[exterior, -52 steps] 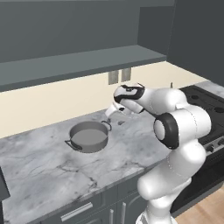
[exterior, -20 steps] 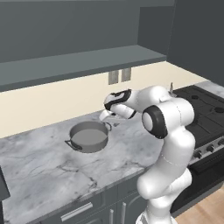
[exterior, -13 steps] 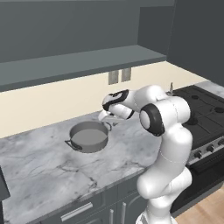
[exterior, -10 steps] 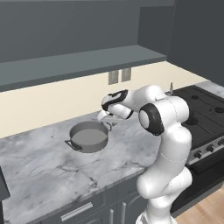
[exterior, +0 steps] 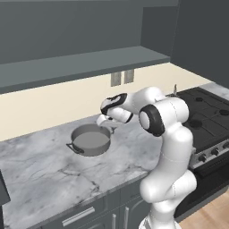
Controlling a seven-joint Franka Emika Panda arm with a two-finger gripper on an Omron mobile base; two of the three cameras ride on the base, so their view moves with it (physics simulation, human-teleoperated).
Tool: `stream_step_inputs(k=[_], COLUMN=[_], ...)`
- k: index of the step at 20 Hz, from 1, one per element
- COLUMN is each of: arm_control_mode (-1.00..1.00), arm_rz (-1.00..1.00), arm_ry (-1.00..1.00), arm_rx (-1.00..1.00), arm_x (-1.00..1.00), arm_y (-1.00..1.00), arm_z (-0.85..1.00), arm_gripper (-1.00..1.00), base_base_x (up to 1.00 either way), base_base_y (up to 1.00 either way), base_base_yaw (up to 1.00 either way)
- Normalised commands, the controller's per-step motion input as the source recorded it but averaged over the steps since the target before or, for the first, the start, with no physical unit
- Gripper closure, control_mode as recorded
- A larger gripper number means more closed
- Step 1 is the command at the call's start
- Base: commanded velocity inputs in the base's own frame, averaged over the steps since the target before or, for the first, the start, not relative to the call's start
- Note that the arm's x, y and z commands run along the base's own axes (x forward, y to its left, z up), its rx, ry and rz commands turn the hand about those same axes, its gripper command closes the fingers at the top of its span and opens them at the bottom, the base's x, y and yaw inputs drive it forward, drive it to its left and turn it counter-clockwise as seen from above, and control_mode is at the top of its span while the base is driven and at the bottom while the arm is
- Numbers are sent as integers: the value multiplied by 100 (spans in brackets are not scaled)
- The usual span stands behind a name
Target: Pick the kettle from the cabinet and place it on a stove burner. Then pick the pot from the counter and place it on another stove burner. Finally, turn both burners on.
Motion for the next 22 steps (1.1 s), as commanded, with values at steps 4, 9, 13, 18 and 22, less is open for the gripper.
stream_step_inputs(k=[4, 9, 13, 18, 22], arm_control_mode=[-100, -100, -100, -100, -100], arm_rz=[9, 9, 9, 6, 0], arm_ry=[-2, -3, -5, -6, -5], arm_rx=[0, 0, 1, 1, 1], arm_x=[3, 0, 0, -1, -21], arm_y=[0, 0, -2, -1, -1], arm_z=[-34, -31, -20, -7, 0], arm_gripper=[-100, 100, 100, 100, 100], base_base_x=[0, 0, 0, 0, 0], base_base_y=[0, 0, 0, 0, 0], base_base_yaw=[0, 0, 0, 0, 0])
